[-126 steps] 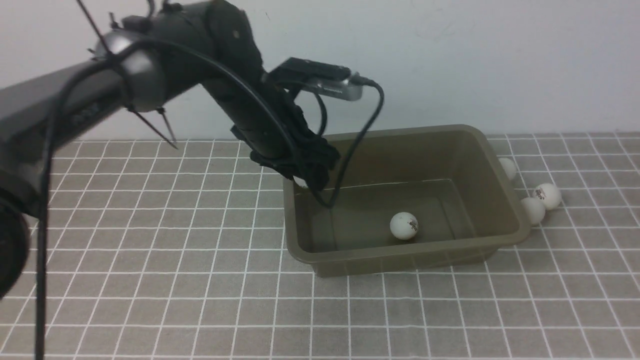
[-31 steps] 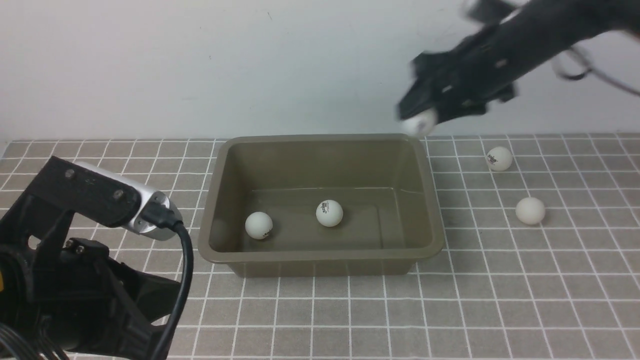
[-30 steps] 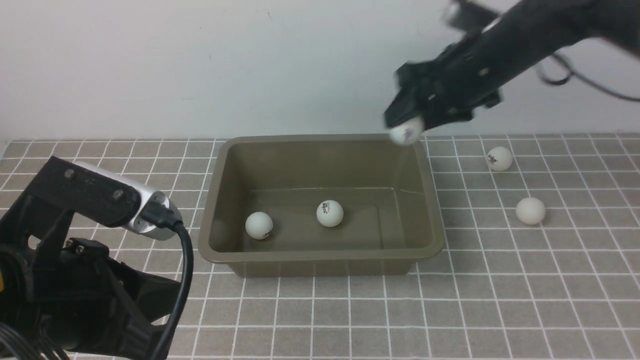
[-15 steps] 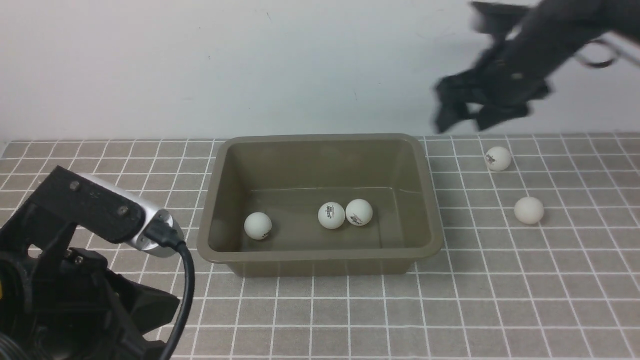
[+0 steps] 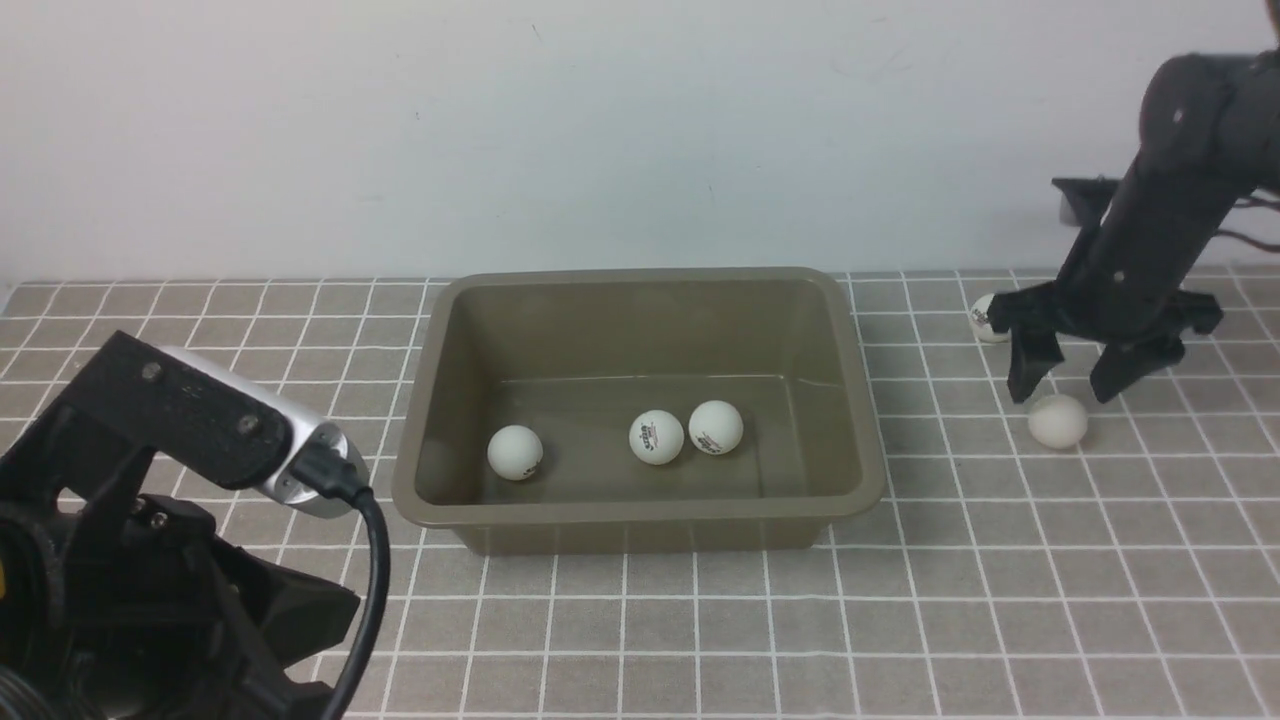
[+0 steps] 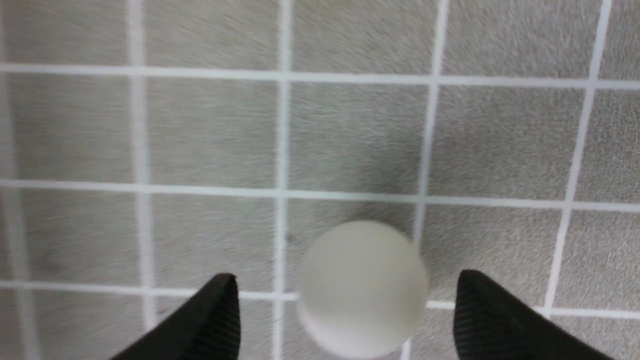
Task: Put the table tennis balls into the box on the grey coffee tablecloth.
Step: 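Reach for and grasp a ping pong ball on the table, then release the ping pong ball into the bin and lift the gripper away, then reach for and grasp a ping pong ball on the table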
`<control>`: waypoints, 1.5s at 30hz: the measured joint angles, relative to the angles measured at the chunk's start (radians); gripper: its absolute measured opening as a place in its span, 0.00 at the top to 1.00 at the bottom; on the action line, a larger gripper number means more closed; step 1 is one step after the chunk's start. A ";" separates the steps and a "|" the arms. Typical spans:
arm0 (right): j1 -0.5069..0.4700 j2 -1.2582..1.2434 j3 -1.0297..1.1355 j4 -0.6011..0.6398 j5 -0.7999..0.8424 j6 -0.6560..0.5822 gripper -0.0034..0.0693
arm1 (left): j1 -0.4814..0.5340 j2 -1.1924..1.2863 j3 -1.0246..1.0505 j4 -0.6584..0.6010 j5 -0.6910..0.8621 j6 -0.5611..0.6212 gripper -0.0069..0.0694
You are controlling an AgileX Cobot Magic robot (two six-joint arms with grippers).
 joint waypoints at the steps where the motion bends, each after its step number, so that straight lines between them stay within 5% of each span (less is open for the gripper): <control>1: 0.000 0.010 0.000 -0.011 -0.001 0.005 0.22 | 0.000 0.000 0.000 0.000 0.000 0.000 0.92; 5: 0.000 0.038 0.000 -0.037 -0.002 0.023 0.22 | 0.000 0.000 0.000 0.000 -0.005 0.001 0.92; 9: 0.000 0.059 -0.004 -0.023 -0.004 0.013 0.47 | 0.000 0.000 0.000 0.000 -0.018 0.002 0.92; 17: 0.043 -0.106 -0.024 0.214 -0.004 -0.015 0.45 | 0.000 -0.001 0.000 0.000 -0.018 0.012 0.92; 20: 0.164 -0.210 -0.034 0.278 -0.004 -0.068 0.45 | 0.000 -0.001 0.000 -0.001 -0.020 0.015 0.92; 27: 0.354 -0.186 -0.034 0.198 -0.073 -0.109 0.45 | 0.000 -0.001 0.000 -0.001 -0.047 0.015 0.92; 31: 0.400 -0.168 -0.030 0.053 -0.153 -0.020 0.25 | 0.000 0.001 0.000 -0.002 -0.047 0.015 0.92; 35: 0.374 -0.168 -0.030 -0.121 -0.182 0.020 0.10 | 0.000 0.001 0.000 -0.003 -0.043 0.015 0.92; 39: 0.286 -0.155 -0.030 -0.231 -0.233 0.096 0.10 | 0.000 0.001 0.000 -0.003 -0.041 0.015 0.92; 45: 0.084 -0.049 -0.030 -0.157 -0.338 0.162 0.18 | 0.000 0.001 0.000 -0.003 -0.006 0.015 0.92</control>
